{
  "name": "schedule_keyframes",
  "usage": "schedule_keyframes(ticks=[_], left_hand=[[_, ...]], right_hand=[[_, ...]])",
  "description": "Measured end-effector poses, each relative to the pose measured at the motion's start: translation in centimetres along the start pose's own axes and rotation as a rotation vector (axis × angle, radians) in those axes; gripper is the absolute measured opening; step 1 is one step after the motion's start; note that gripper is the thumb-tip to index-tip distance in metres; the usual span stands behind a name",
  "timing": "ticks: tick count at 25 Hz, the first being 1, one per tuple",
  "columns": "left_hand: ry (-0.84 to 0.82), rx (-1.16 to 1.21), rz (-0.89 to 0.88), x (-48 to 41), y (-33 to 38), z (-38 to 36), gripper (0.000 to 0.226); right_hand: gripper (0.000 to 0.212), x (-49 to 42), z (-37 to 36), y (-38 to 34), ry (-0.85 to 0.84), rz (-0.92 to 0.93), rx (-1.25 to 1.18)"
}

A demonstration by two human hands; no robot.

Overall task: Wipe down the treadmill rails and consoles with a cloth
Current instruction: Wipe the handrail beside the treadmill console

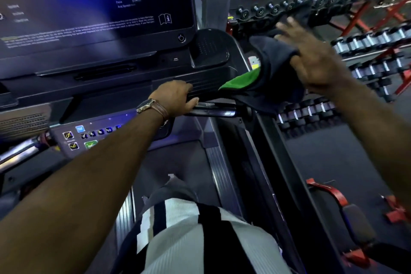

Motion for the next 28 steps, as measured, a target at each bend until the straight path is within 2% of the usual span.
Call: schedule_keyframes(ticks=[3, 5, 8, 10, 12, 13, 16, 19, 20, 23, 25, 28], left_hand=[[0.023, 0.116, 0.041, 0.1, -0.5, 0.4, 0.030], [0.046, 0.195, 0.079, 0.0, -1.1, 0.5, 0.025], [0.064, 0.273, 0.094, 0.1, -1.6, 0.4, 0.023], [0.066, 0.289, 0.070, 0.3, -1.7, 0.2, 0.023], [0.080, 0.301, 0.047, 0.5, -1.8, 0.4, 0.024], [0.090, 0.318, 0.029, 0.6, -1.8, 0.5, 0.025], [0.053, 0.273, -0.051, 0.5, -1.9, 0.6, 0.028], [-0.047, 0.093, -0.101, 0.3, -2.6, 0.4, 0.025], [-0.052, 0.062, -0.112, 0.4, -2.8, 0.4, 0.023], [-0.022, 0.088, -0.126, 1.0, -3.0, 0.3, 0.027], [-0.012, 0.102, -0.134, 1.4, -2.9, 0.1, 0.036], [-0.012, 0.098, -0.122, 1.1, -3.0, 0.1, 0.031]], right_hand=[[0.050, 1.1, 2.4, -3.1, 0.068, 0.085, -0.007], [0.051, 1.3, -2.0, -4.7, -0.040, 0.070, -0.084], [0.057, 2.9, -13.3, -5.1, -0.312, -0.177, -0.096], [0.061, 4.2, -19.3, -5.6, -0.382, -0.397, 0.002], [0.067, 5.7, -22.1, -7.3, -0.268, -0.502, 0.059], [0.069, 6.9, -22.7, -8.3, -0.223, -0.490, 0.090], [0.075, 11.4, -22.8, -8.6, -0.232, -0.442, 0.162], [0.063, 7.7, -22.2, -7.2, -0.113, -0.628, 0.072], [0.060, 5.4, -22.6, -7.8, -0.089, -0.638, 0.039], [0.056, 2.7, -23.9, -10.6, -0.133, -0.331, 0.067], [0.057, 5.6, -23.2, -8.9, -0.184, -0.240, 0.110], [0.054, 5.8, -21.8, -5.5, -0.118, -0.483, 0.084]])
Point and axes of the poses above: each hand's wrist, its own x-axis away from the middle knuckle, its own z-axis out of the back of the hand, y = z × x, the point moved 5 cm from there along -x, towards the middle knuckle, and after that the axes turned 7 degrees about -x, right-handed, at the moved point
